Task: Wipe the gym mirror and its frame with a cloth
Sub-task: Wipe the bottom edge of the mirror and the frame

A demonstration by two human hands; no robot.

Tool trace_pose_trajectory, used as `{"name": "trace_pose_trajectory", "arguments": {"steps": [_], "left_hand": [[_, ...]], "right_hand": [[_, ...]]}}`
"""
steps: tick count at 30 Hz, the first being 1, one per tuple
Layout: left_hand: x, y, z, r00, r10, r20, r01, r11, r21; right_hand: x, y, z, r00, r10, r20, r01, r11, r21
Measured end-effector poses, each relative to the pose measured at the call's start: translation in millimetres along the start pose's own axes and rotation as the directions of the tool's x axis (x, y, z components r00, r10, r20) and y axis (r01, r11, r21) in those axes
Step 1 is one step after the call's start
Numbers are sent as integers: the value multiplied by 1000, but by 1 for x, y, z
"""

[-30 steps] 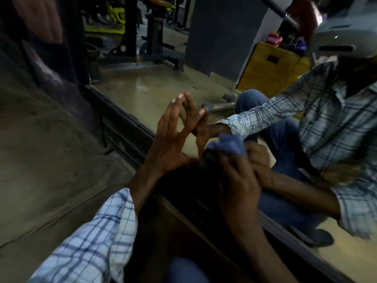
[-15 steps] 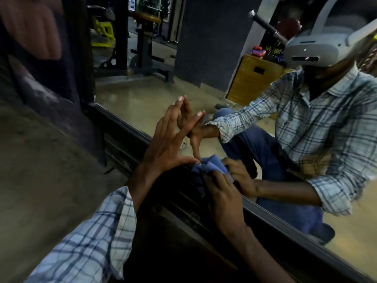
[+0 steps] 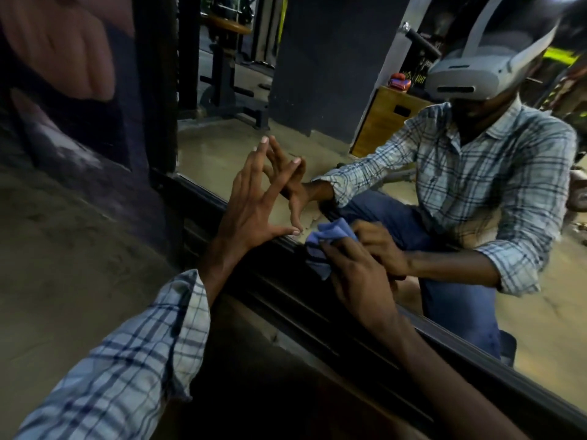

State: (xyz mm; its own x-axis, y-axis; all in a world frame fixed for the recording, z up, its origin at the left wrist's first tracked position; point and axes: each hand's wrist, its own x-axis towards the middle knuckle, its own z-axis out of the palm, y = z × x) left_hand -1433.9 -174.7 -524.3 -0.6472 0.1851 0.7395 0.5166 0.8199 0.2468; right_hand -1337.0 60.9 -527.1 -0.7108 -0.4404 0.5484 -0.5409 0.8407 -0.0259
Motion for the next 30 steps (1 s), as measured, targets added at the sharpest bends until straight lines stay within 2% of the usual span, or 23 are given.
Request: {"name": "trace_pose_trajectory", "arguments": {"steps": [2,4,5,7,9,10,12,14,16,18,20,24,26,28,30], "left_hand": [[2,-10,1,1000,0,-7,0,1000,-4],[2,-23,1,999,-45,-11,45,999,-10],[1,-32,1,997,-80,-10,80,997,-15],[-1,-49,-1,993,-118,5,118,993,-8],[0,-64,-4,995,-98,24,98,995,18],[2,-69,-7,997,-73,38,72,997,26],[5,-76,-12,998,-41,45,40,999,25],[7,-86,-15,996,-85,28,84,996,14],[8,-98,-17,992,-125,27,125,992,7],[9,-111,-19,996,-86,28,85,996,17],[12,-120,-21,999,-37,30,37,999,9],[12,-133,-19,1000,-1,9,1,998,70],[11,-150,-19,999,-37,-7,37,995,93],[7,-171,-20,995,-104,-5,104,991,82],[7,-190,-22,995,-98,-18,99,994,55]], "right_hand": [[27,-11,-15,994,-46,-100,43,999,-28],[59,-13,-27,962,-4,-273,-26,994,-108],[71,-14,-27,953,12,-303,-59,988,-145],[78,-16,-13,971,-25,-236,-8,990,-139],[68,-23,11,999,-36,-12,37,999,35],[61,-25,21,992,-76,99,77,997,-13],[62,-25,26,975,-87,203,113,987,-119],[84,-32,18,986,-88,142,102,990,-94],[108,-40,9,997,-55,-48,52,996,-68],[127,-44,10,983,-14,-182,4,998,-56],[134,-52,26,987,-33,-156,26,999,-46],[133,-62,67,986,-116,123,121,992,-33],[147,-65,70,989,-116,90,118,993,-10],[165,-68,69,997,-78,-3,78,997,18],[180,-75,72,994,-44,-101,47,999,23]]}}
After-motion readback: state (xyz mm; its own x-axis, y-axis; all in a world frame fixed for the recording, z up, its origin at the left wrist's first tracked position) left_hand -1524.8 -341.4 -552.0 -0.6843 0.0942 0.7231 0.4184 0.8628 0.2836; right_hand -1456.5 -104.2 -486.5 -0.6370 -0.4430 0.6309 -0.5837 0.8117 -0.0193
